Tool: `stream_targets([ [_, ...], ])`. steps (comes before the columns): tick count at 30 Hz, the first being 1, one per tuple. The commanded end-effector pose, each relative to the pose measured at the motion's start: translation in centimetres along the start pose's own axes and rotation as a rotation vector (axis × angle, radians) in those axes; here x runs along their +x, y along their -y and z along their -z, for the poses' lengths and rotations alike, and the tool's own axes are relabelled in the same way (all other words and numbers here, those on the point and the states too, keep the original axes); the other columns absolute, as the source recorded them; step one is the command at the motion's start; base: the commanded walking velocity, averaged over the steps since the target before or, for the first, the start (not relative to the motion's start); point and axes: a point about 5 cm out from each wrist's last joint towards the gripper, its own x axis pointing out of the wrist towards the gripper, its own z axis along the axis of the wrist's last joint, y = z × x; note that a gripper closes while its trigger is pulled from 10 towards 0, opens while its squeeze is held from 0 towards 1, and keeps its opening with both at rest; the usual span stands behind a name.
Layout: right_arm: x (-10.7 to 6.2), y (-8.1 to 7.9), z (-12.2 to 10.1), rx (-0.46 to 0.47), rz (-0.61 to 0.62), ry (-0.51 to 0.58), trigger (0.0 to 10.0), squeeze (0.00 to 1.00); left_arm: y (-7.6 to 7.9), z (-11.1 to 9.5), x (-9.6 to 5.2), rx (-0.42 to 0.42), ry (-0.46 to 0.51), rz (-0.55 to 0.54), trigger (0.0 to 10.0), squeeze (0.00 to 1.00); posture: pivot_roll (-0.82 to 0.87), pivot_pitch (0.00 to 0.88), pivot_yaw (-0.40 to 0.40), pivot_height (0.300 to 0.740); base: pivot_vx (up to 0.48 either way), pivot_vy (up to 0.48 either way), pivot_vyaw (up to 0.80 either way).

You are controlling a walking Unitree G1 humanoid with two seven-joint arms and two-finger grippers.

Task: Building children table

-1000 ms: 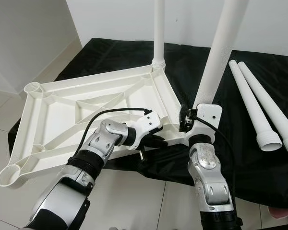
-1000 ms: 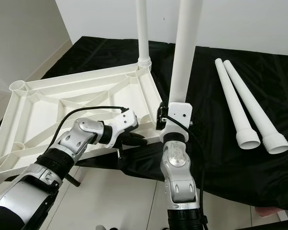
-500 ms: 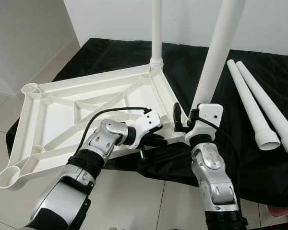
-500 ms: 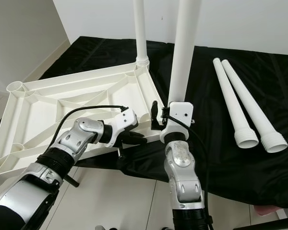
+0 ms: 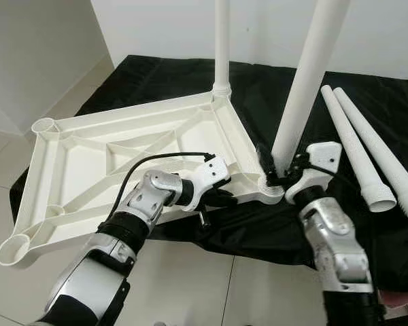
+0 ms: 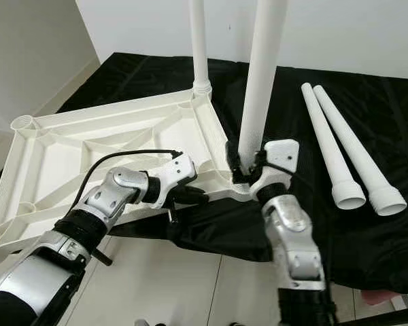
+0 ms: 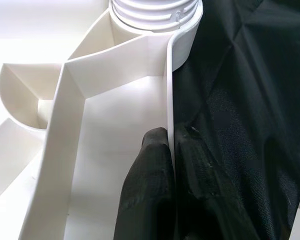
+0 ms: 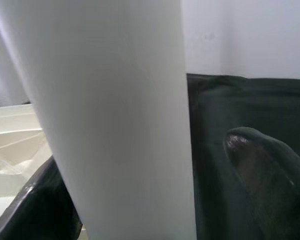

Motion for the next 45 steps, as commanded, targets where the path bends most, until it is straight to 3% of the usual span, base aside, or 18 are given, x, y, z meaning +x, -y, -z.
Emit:
stream_targets([
  [1,-0.1,0.7,0.1,0.02,-0.022,0.001,10.0,0.0,0.0,0.4,-0.1,-0.007,-0.018,-0.001,10.0,0.0,-0.18,0.111,0.103,0.74,0.0,0.0,0.0],
  [9,0.2,1.3,1.6,0.034,-0.357,-0.128,10.0,0.0,0.0,0.5,-0.1,-0.007,-0.021,-0.004,10.0,0.0,-0.17,0.113,0.104,0.74,0.0,0.0,0.0],
  [19,0.9,2.6,1.7,0.04,-0.484,-0.169,10.0,0.0,0.0,0.6,-0.2,-0.006,-0.023,-0.006,10.0,0.0,-0.16,0.104,0.099,0.74,0.0,0.0,0.0],
  [26,2.0,3.7,0.5,-0.009,-0.558,-0.17,10.0,0.0,0.2,0.8,-0.2,-0.004,-0.028,0.0,10.0,0.0,-0.15,0.093,0.096,0.74,0.0,0.0,0.0],
  [40,1.0,3.0,1.1,0.05,-0.664,-0.198,10.0,0.0,0.1,0.7,-0.2,-0.004,-0.026,0.003,10.0,0.0,-0.16,0.102,0.109,0.74,0.0,0.0,0.0],
  [41,0.8,3.2,1.2,0.048,-0.664,-0.202,9.6,0.0,0.1,0.7,-0.2,-0.003,-0.029,0.003,10.0,0.0,-0.16,0.102,0.112,0.74,0.0,0.0,0.0],
  [42,0.6,3.4,1.2,0.051,-0.66,-0.203,4.4,0.0,0.0,0.7,-0.1,-0.003,-0.03,0.003,10.0,0.0,-0.17,0.103,0.115,0.74,0.0,0.0,0.0],
  [43,0.6,3.5,1.1,0.053,-0.657,-0.201,3.0,0.0,0.0,0.7,-0.1,-0.003,-0.03,0.003,10.0,0.0,-0.17,0.104,0.114,0.74,0.0,0.0,0.0],
  [44,0.6,3.5,1.1,0.053,-0.657,-0.201,3.0,0.0,0.0,0.7,-0.1,-0.003,-0.03,0.003,10.0,0.0,-0.17,0.104,0.114,0.74,0.0,0.0,0.0],
  [45,0.5,3.5,1.0,0.059,-0.659,-0.2,0.0,0.0,0.0,0.6,-0.1,-0.002,-0.03,0.003,10.0,0.0,-0.17,0.104,0.114,0.74,0.0,0.0,0.0],
])
